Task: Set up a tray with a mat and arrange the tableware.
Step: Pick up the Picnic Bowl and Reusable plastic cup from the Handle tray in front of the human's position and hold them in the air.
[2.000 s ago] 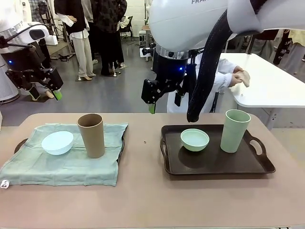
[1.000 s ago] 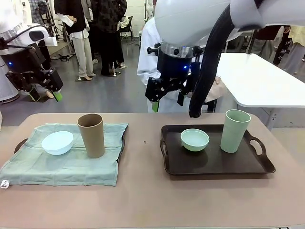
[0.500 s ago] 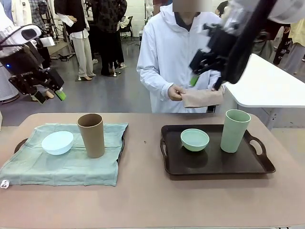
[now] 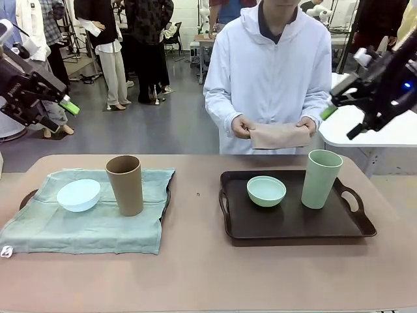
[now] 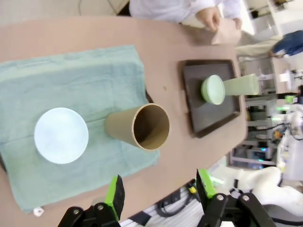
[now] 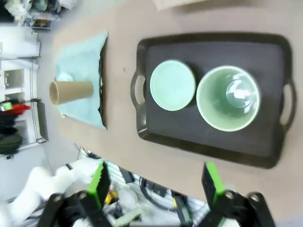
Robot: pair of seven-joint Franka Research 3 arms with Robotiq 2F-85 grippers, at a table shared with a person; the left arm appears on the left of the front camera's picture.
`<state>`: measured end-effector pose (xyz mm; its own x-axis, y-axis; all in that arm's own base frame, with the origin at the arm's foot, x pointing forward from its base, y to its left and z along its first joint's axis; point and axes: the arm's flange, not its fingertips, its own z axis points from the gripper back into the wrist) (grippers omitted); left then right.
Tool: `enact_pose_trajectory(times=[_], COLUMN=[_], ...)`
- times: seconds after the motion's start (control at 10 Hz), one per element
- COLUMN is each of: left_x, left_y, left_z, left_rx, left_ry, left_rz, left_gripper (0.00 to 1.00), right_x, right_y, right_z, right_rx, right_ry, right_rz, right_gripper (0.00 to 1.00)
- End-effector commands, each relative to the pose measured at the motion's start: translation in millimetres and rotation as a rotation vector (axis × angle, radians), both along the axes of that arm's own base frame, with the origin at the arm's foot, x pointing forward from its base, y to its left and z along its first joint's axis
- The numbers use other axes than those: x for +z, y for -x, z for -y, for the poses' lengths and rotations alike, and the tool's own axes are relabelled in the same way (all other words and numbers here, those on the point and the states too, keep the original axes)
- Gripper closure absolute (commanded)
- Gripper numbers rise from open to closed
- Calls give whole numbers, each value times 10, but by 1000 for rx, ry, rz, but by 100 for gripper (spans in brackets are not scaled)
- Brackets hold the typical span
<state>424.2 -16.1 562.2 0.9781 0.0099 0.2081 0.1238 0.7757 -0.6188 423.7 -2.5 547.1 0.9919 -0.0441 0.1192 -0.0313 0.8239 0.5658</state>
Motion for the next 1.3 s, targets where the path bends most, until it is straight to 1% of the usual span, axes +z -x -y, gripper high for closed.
enact_pose_trajectory(times=[0.0, 0.1, 0.3, 0.5, 0.6, 0.8, 1.0, 1.1, 1.2], left_x=[45, 39, -123, -347, -497, -641, -647, -603, -680], left_y=[-64, -34, -22, 42, 77, 121, 196, 236, 166], left_z=[-222, -349, -563, -701, -775, -938, -1024, -1008, -987], left_rx=[-32, -17, 9, 11, 8, 21, 6, -4, 26], left_ry=[100, 121, 170, 227, 275, 313, 344, 301, 304], left_rz=[-45, -56, -91, -132, -153, -161, -140, -116, -173], left_gripper=[19, 19, 19, 19, 19, 19, 19, 19, 19], right_x=[-139, -198, -235, -242, -248, -308, -394, -231, -231], right_y=[198, 287, 471, 593, 641, 687, 720, 686, 686], right_z=[288, 491, 933, 1219, 1313, 1426, 1458, 1468, 1468], right_rx=[-23, -52, -112, -151, -156, -162, -151, -183, -183], right_ry=[-112, -143, -200, -263, -297, -342, -375, -318, -318], right_rz=[26, 37, 81, 116, 133, 135, 127, 120, 120], right_gripper=[0, 0, 0, 0, 0, 0, 0, 0, 0])
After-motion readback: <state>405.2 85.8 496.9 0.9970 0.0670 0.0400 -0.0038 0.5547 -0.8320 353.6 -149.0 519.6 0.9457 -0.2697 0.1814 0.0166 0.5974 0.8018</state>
